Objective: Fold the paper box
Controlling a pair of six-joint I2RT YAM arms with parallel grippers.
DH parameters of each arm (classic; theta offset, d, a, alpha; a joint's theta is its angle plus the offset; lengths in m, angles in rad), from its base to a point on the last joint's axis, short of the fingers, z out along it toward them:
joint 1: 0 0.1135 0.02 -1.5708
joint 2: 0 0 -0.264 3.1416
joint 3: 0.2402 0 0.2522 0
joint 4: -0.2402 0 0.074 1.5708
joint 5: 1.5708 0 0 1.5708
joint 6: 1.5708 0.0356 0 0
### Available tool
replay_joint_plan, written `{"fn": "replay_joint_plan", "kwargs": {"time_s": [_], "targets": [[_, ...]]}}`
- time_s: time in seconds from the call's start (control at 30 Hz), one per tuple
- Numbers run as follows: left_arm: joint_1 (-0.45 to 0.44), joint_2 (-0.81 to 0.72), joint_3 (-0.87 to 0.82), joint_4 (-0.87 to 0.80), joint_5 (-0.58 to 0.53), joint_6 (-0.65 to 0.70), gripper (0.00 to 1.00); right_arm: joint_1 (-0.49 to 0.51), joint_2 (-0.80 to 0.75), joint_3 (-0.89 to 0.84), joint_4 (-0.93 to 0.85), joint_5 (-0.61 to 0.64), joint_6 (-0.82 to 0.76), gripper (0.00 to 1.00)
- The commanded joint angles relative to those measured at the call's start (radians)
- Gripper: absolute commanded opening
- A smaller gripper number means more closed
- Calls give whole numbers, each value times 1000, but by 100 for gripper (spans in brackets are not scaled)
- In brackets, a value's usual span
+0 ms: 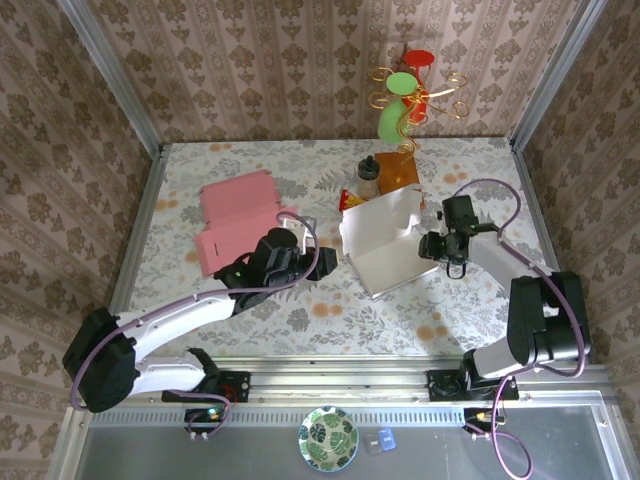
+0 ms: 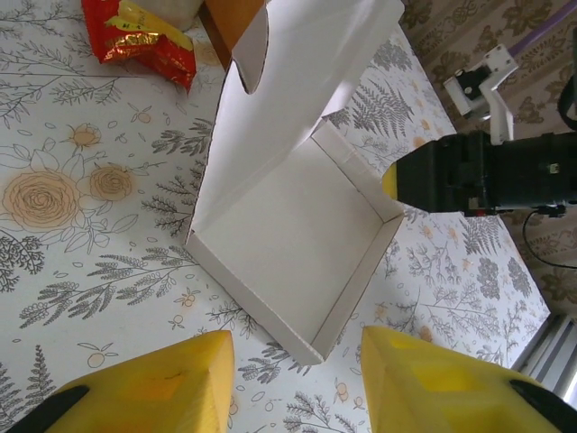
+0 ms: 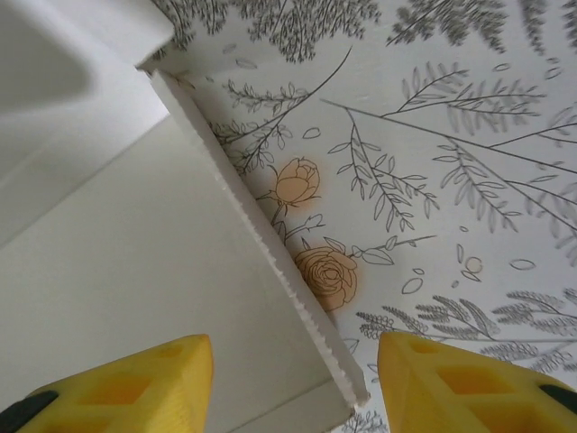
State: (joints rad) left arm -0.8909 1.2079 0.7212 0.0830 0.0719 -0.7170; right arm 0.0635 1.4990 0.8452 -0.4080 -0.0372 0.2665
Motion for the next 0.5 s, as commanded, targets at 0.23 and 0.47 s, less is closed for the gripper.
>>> {"fn": "replay_joint_plan", "kwargs": {"time_s": [0.23,0.47], "targets": [[-7,-49,2,-40,-38,7,43,3,158,139,-54,-2,-24,44],[-6,-48,9,-47,-43,8,43,15,208,174,-116,-7,-14,38]]}}
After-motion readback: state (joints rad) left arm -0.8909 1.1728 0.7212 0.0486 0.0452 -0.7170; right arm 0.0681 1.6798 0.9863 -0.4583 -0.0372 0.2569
